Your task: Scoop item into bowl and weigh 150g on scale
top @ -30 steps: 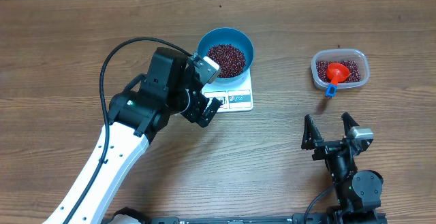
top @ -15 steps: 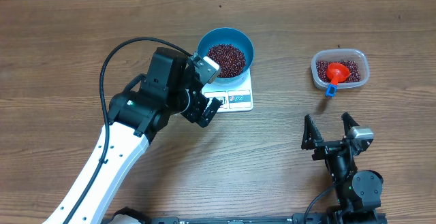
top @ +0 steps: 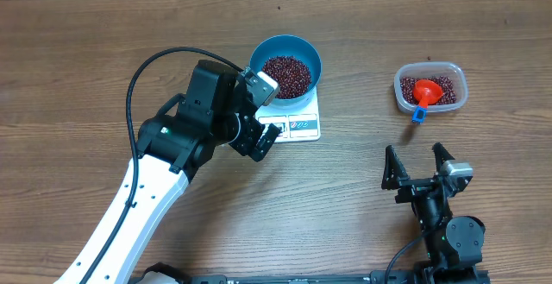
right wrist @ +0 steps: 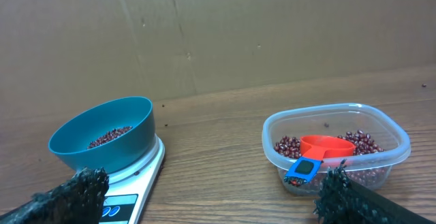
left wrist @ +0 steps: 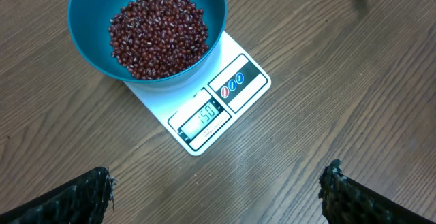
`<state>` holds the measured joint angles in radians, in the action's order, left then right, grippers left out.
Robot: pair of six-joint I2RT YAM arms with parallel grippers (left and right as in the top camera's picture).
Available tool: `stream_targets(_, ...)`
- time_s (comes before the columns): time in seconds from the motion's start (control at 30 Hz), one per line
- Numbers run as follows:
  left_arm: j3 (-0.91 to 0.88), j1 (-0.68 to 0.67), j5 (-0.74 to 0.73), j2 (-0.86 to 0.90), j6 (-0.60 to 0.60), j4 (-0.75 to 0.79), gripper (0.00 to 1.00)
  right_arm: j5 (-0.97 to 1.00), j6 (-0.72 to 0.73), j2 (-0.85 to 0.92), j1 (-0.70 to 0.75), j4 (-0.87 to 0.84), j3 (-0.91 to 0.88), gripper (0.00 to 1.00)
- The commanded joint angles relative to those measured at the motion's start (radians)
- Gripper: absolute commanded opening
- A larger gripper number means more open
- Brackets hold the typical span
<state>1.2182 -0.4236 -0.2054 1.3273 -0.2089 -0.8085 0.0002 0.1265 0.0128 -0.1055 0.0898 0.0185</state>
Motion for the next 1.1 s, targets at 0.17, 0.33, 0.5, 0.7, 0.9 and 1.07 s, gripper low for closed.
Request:
stream_targets(0.17,0.019,-0.001,0.067,-0.034,0.013,-0.003,1.0,0.006,-0.004,-0.01,-0.004,-0.006,-0.011,1.0)
stream_targets(0.33,-0.01,0.061,0.127,-0.13,0.042,0.039,1.0,0.006,-0.004,-0.01,-0.004,-0.006,-0.011,1.0)
stream_targets(0.5,-0.132,0.238,0.127,-0.3,0.23,0.129,1.0,0.006,-0.004,-0.01,-0.004,-0.006,-0.011,1.0)
stream_targets(0.7,-0.473,0.406,0.127,-0.628,0.258,0.445,1.0,0.006,-0.004,-0.01,-0.004,-0.006,-0.011,1.0)
stream_targets(0.9,-0.768,0.522,0.127,-0.904,0.257,0.62,1.0,0.006,-0.004,-0.01,-0.004,-0.006,-0.011,1.0)
stream_targets(1.07,-0.97,0.588,0.127,-1.09,0.229,0.702,1.0,0.006,-0.004,-0.01,-0.004,-0.006,-0.011,1.0)
